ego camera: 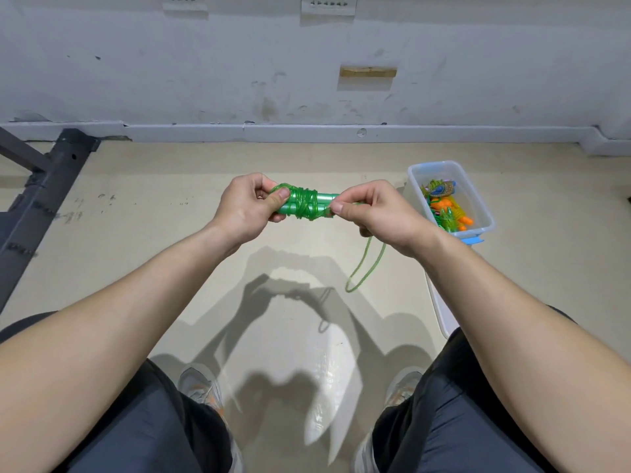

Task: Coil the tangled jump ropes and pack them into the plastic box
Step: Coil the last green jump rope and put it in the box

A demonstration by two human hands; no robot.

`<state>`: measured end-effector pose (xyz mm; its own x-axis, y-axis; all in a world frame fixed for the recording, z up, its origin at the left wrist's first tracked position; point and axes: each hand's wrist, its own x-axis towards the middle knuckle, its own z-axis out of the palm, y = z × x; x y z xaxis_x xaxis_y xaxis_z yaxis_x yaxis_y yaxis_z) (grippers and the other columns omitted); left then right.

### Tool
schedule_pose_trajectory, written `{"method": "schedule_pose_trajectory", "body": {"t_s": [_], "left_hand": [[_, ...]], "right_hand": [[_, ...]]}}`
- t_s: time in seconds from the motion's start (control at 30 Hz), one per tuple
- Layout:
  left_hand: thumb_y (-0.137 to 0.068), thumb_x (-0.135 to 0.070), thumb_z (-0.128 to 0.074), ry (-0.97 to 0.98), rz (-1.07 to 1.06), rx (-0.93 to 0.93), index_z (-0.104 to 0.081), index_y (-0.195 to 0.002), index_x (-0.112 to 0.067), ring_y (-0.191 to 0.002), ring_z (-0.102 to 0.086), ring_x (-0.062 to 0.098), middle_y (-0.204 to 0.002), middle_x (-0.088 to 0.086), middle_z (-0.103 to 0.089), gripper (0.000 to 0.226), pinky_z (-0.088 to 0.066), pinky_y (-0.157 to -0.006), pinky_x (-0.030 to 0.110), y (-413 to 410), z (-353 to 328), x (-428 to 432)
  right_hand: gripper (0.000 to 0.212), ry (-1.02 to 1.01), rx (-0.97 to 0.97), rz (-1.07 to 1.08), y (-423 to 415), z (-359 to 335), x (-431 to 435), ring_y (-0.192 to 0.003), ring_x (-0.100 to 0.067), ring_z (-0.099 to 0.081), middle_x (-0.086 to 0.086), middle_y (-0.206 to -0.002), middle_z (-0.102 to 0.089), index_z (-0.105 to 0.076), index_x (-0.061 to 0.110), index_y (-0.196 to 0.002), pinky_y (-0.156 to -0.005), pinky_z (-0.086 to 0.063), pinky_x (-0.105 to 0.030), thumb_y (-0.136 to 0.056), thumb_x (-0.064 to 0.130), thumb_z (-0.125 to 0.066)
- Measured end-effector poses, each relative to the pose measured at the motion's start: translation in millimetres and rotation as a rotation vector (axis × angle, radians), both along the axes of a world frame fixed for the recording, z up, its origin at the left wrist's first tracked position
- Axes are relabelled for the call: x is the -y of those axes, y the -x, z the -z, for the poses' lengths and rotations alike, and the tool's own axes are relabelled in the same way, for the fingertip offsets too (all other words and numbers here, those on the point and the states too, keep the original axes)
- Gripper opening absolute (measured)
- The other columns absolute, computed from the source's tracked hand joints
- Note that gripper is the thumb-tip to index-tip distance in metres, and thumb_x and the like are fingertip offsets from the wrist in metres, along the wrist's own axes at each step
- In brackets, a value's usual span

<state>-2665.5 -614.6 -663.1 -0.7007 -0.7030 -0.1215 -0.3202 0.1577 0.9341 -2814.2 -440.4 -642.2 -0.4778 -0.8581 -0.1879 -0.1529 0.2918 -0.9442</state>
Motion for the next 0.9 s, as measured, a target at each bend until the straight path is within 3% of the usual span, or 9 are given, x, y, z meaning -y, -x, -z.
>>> {"method": "schedule_pose_trajectory", "body": {"t_s": [0.17, 0.33, 0.43, 0.57, 0.67, 0.73, 0.83, 0.9], "left_hand": [[-0.099, -0.015, -0.064, -0.046, -0.058, -0.015, -0.060, -0.083, -0.012, -0.054, -0.065, 0.012, -0.075, 0.007, -0.065, 0.017, -0.058, -0.079, 0.041, -3.2, 0.8, 6.6], [-0.100, -0.015, -0.062, -0.110, -0.079, -0.016, -0.059, -0.083, -0.010, -0.053, -0.064, 0.012, -0.073, 0.008, -0.064, 0.017, -0.057, -0.080, 0.039, -5.4, 2.7, 5.1], [-0.099, -0.013, -0.063, -0.090, -0.062, -0.008, -0.058, -0.082, -0.011, -0.053, -0.065, 0.013, -0.072, 0.006, -0.063, 0.018, -0.056, -0.077, 0.039, -5.2, 0.7, 4.6], [-0.096, -0.014, -0.067, 0.032, -0.025, 0.033, -0.059, -0.080, -0.014, -0.063, -0.066, 0.024, -0.074, 0.006, -0.064, 0.018, -0.057, -0.077, 0.042, -5.1, -2.8, 4.5], [-0.095, -0.016, -0.069, 0.102, 0.012, 0.067, -0.059, -0.079, -0.015, -0.065, -0.068, 0.026, -0.072, 0.004, -0.065, 0.019, -0.057, -0.074, 0.038, -5.0, -3.7, 0.9], [-0.095, -0.017, -0.070, 0.141, 0.045, 0.083, -0.059, -0.078, -0.016, -0.065, -0.069, 0.024, -0.070, 0.003, -0.066, 0.020, -0.056, -0.071, 0.034, -4.3, -3.7, -3.3], [-0.095, -0.015, -0.069, 0.093, 0.061, 0.062, -0.059, -0.079, -0.014, -0.067, -0.068, 0.025, -0.072, 0.006, -0.066, 0.019, -0.056, -0.072, 0.035, -3.5, -1.3, -6.9], [-0.096, -0.013, -0.067, 0.027, 0.048, 0.017, -0.059, -0.080, -0.013, -0.065, -0.068, 0.024, -0.076, 0.010, -0.067, 0.018, -0.057, -0.073, 0.037, -3.8, 0.1, -6.5]], "right_hand": [[0.018, -0.053, 0.099, -0.106, 0.4, -2.8, -3.7, -0.052, -0.013, -0.028, 0.010, -0.052, -0.036, -0.077, 0.009, -0.096, -0.050, -0.028, -0.023, -0.099, 0.013, -0.060], [0.023, -0.137, 0.119, -0.192, 1.0, -8.2, -6.8, -0.051, -0.012, -0.025, 0.015, -0.049, -0.033, -0.074, 0.011, -0.112, -0.050, -0.025, -0.023, -0.102, 0.009, -0.053], [0.021, -0.111, -0.020, -0.130, 3.1, -8.4, -7.0, -0.056, -0.012, -0.029, 0.017, -0.051, -0.042, -0.077, 0.015, -0.105, -0.054, -0.028, -0.024, -0.101, 0.013, -0.057], [0.018, -0.094, -0.378, -0.115, -1.2, -4.8, -3.4, -0.053, -0.006, -0.034, 0.009, -0.057, -0.045, -0.079, 0.019, -0.092, -0.054, -0.029, -0.024, -0.098, 0.021, -0.062], [0.015, -0.079, -0.567, -0.113, -8.2, -2.6, -0.4, -0.056, -0.010, -0.043, 0.001, -0.064, -0.062, -0.079, 0.021, -0.093, -0.056, -0.036, -0.025, -0.095, 0.022, -0.064], [0.012, -0.076, -0.659, -0.079, -10.6, -2.7, 1.0, -0.056, -0.010, -0.048, 0.004, -0.061, -0.062, -0.078, 0.023, -0.092, -0.059, -0.041, -0.028, -0.093, 0.025, -0.067], [0.007, -0.053, -0.658, 0.085, -7.7, 0.4, 2.0, -0.054, -0.002, -0.050, 0.015, -0.054, -0.051, -0.073, 0.029, -0.080, -0.057, -0.040, -0.027, -0.085, 0.030, -0.076], [0.017, 0.025, -0.483, 0.224, -6.3, 6.2, 2.9, -0.052, -0.001, -0.046, 0.015, -0.058, -0.049, -0.067, 0.025, -0.072, -0.058, -0.039, -0.021, -0.080, 0.029, -0.082]]}}
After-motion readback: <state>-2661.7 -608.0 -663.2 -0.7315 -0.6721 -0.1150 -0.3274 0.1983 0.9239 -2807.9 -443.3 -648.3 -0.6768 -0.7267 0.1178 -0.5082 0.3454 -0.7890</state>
